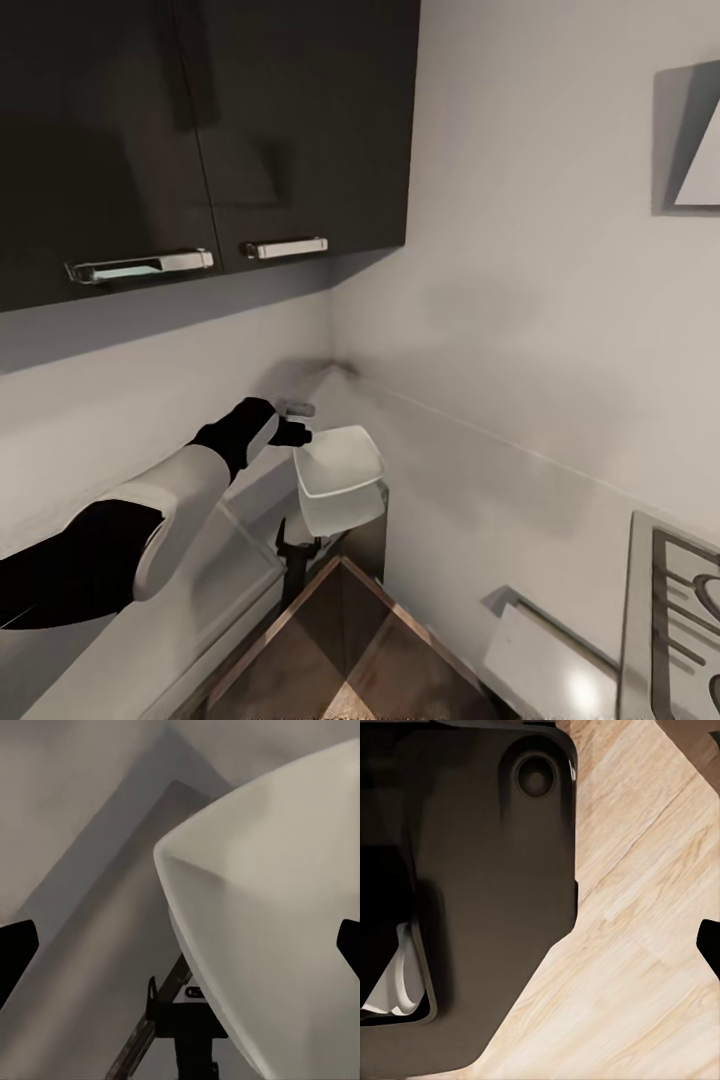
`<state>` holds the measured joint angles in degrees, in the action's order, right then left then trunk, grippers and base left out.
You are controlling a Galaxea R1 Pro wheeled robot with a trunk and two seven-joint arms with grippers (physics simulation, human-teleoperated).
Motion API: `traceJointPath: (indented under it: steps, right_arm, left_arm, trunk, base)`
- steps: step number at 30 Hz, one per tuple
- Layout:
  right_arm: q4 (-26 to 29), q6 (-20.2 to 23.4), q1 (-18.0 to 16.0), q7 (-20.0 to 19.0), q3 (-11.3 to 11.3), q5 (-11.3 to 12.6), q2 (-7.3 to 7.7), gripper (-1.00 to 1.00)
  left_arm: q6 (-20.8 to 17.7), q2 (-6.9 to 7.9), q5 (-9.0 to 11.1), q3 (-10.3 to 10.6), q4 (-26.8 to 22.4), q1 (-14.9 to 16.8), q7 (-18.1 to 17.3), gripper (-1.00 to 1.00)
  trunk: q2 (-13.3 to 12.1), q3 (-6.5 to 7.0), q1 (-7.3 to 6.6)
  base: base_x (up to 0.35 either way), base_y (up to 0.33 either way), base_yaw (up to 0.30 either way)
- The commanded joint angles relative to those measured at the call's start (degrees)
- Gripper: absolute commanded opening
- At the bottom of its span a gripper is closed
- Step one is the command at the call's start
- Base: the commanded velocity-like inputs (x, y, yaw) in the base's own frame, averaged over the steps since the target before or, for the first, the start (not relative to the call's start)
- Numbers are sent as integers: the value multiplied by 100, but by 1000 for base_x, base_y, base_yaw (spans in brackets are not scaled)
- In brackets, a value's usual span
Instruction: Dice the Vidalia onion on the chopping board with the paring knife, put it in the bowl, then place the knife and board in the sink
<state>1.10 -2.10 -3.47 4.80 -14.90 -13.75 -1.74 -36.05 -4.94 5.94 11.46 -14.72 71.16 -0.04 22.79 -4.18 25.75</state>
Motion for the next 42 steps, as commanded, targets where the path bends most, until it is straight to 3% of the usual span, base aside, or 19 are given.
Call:
traceJointPath:
  steps: [1,42]
  right_arm:
    - [-5,-18,-5,21,-49,-57,-2,100]
    - [-5,-19,-5,21,-50,-57,-2,100]
  left_arm:
    - [-25,-3,57,48,-6,5,6,100]
    - [-25,-78,57,67,66,4,-14,100]
  trunk:
    - [13,-22,3]
    - [13,-401,3]
  base:
    - [0,0,0]
    - [0,0,0]
